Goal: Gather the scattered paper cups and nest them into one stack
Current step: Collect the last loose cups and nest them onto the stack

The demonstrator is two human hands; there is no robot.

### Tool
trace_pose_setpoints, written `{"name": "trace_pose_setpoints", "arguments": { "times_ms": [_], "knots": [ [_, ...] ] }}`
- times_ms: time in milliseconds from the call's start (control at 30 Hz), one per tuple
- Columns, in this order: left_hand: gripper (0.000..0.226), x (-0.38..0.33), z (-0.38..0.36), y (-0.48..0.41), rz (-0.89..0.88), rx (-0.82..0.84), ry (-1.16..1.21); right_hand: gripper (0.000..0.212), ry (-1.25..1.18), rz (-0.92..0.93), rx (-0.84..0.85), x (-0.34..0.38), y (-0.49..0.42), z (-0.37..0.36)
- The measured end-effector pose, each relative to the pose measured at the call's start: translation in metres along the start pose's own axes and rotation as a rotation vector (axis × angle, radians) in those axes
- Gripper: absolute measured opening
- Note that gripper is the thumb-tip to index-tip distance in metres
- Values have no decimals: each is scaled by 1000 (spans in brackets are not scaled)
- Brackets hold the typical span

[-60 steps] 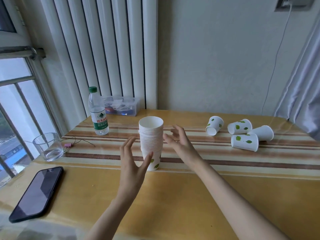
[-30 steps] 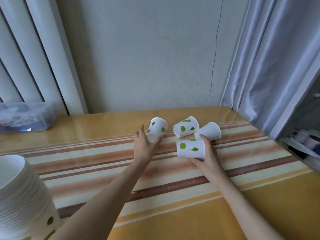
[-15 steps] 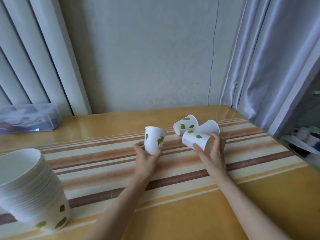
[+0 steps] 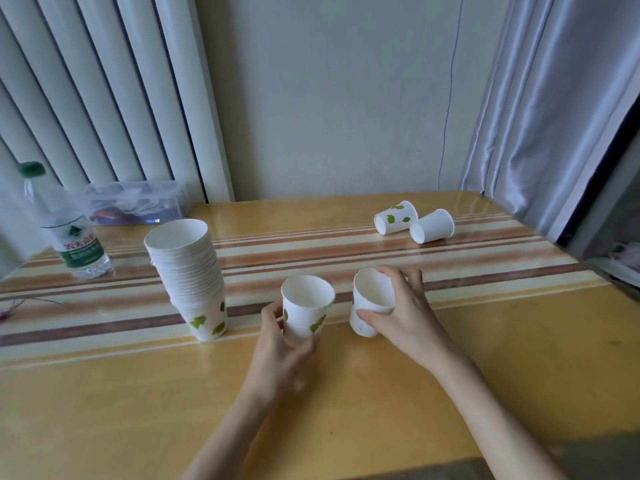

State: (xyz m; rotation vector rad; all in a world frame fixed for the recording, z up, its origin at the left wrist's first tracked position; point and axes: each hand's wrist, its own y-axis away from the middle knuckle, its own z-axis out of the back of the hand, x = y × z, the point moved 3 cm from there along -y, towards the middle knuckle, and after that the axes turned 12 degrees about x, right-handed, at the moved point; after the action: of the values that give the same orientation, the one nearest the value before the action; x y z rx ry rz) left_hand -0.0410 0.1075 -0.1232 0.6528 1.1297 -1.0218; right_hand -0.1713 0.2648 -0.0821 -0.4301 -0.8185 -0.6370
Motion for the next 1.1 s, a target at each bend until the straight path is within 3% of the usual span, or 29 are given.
{"name": "trace_pose_setpoints", "arguments": {
  "times_ms": [167, 233, 333, 467, 667, 767, 900, 1100],
  "knots": [
    [55, 15, 1, 9, 40, -64, -92, 81, -153, -4, -89, -1, 10, -25],
    [67, 17, 0, 10, 20, -45, -106, 86, -252, -14, -106, -4, 10, -31],
    [91, 9, 2, 12, -79, -106, -57, 78, -348, -16, -79, -6, 12, -40],
    [77, -4, 8, 13, -152, -155, -15, 62, -398, 23, -104, -7, 11, -47],
    [82, -80, 71, 22, -370, -415, -42, 62, -481, 72, -130, 20, -8, -43],
    [77, -119, 116, 18, -459, -547, -167, 65, -483, 92, -115, 41, -21, -51],
    [77, -134, 165, 6, -401, -670, -295, 61, -484, 165, -61, 65, -31, -63],
    [81, -112, 187, -2, -284, -562, -366, 62, -517, 218, -61, 84, -39, -63]
  ]
}}
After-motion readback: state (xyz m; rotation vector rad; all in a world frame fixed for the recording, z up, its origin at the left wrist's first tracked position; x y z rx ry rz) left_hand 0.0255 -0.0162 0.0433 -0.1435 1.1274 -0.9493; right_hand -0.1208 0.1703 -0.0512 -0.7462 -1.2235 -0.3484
